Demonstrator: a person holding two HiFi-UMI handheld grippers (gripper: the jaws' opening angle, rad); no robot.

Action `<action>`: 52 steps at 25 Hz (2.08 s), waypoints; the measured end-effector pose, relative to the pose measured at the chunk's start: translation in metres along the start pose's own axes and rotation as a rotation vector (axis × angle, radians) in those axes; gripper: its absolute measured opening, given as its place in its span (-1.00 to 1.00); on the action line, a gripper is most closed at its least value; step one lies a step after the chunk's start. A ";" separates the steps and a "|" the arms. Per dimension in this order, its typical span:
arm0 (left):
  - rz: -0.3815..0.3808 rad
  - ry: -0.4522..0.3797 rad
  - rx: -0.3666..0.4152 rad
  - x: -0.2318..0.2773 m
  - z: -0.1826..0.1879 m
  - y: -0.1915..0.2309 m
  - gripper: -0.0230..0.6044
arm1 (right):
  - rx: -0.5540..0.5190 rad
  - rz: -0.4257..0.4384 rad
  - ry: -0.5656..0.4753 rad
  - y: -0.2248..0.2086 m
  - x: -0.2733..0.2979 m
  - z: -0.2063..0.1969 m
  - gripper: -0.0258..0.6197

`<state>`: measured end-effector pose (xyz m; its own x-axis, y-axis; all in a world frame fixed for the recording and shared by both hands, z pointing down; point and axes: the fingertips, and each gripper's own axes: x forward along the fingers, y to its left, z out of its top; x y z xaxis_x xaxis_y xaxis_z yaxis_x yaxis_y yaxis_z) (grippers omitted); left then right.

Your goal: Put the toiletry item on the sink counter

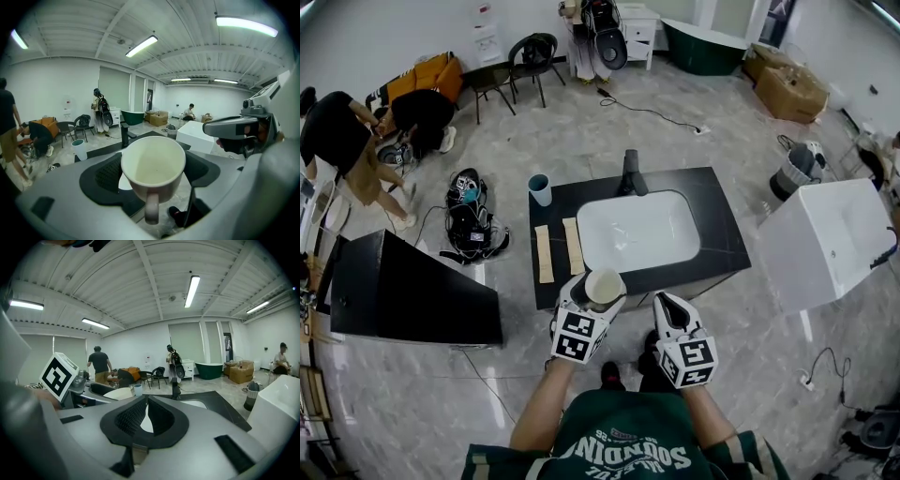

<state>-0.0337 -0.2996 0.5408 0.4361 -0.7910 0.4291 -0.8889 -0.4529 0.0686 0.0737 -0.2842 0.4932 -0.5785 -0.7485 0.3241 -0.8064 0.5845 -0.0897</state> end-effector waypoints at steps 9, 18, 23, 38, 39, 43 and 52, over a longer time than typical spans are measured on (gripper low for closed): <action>0.105 0.034 -0.035 0.071 0.022 0.039 0.39 | -0.011 0.108 -0.009 -0.056 0.073 0.022 -0.78; 0.260 0.059 -0.099 0.145 0.054 0.075 0.39 | -0.050 0.262 0.031 -0.133 0.151 0.054 -0.78; 0.350 0.072 -0.148 0.162 0.064 0.097 0.39 | -0.066 0.355 0.057 -0.148 0.180 0.062 -0.78; 0.412 0.103 -0.180 0.210 0.072 0.161 0.39 | -0.042 0.405 0.098 -0.169 0.252 0.072 -0.79; 0.419 0.107 -0.180 0.213 0.069 0.168 0.39 | -0.041 0.405 0.101 -0.168 0.258 0.072 -0.78; 0.439 0.121 -0.199 0.221 0.061 0.196 0.39 | -0.043 0.410 0.118 -0.162 0.281 0.072 -0.78; 0.451 0.133 -0.221 0.233 0.053 0.240 0.39 | -0.052 0.426 0.168 -0.144 0.318 0.064 -0.78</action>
<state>-0.1383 -0.6150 0.6097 -0.0056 -0.8218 0.5697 -0.9990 0.0294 0.0327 -0.0023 -0.6264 0.5490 -0.8261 -0.3790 0.4171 -0.4910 0.8473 -0.2026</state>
